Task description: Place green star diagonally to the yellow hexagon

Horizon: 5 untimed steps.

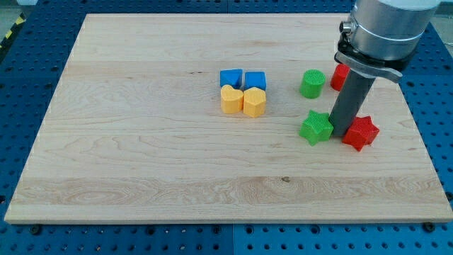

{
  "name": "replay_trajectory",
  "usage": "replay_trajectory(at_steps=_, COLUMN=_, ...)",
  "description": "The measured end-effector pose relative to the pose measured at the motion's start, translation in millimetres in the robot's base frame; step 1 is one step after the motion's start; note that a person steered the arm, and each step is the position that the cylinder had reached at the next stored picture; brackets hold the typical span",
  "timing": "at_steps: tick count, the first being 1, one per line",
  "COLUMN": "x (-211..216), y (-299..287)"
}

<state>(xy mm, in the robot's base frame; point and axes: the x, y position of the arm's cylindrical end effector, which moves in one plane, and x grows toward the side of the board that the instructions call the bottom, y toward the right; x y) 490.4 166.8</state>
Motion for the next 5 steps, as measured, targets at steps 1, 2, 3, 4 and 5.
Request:
replay_trajectory(at_steps=1, x=3.2, y=-7.7)
replay_trajectory(at_steps=2, x=45.3, y=-20.2)
replay_trajectory(at_steps=3, x=47.0, y=-27.4)
replay_trajectory(at_steps=4, x=48.4, y=20.0)
replay_trajectory(at_steps=5, x=45.3, y=36.1)
